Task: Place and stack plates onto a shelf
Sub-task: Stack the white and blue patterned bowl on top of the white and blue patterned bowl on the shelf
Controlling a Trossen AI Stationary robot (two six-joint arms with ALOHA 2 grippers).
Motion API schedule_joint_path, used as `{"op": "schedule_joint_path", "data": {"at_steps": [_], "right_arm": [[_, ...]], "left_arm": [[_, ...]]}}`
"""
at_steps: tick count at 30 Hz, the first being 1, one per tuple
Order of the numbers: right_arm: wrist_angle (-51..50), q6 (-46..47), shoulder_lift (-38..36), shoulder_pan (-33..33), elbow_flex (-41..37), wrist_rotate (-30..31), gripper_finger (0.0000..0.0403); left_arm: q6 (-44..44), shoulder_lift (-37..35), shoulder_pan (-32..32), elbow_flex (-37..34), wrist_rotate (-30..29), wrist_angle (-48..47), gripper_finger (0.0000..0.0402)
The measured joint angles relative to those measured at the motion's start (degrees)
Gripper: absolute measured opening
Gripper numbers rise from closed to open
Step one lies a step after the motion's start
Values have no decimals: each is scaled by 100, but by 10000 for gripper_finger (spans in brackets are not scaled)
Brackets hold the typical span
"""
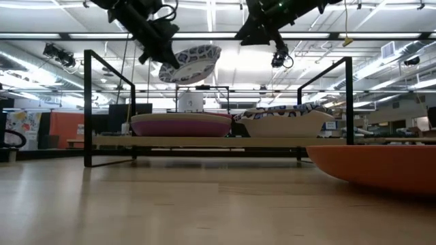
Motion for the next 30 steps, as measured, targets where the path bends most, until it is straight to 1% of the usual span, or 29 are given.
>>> {"op": "schedule_joint_path", "data": {"at_steps": [5, 10, 14, 23, 30], "right_arm": [[231, 0, 89, 17, 0, -445, 149], [347, 0, 114, 50, 0, -555, 148], [348, 8, 114, 61, 0, -781, 148], [348, 65, 114, 68, 0, -1252, 148], [347, 66, 114, 155, 0, -1445, 148]], "left_arm": [[5, 0, -407, 0, -13, -2, 7], [3, 0, -677, 0, -15, -2, 7], [1, 0, -817, 0, -24, 0, 7], [1, 0, -972, 0, -33, 6, 7], [1, 2, -970, 0, -31, 153, 7]]}}
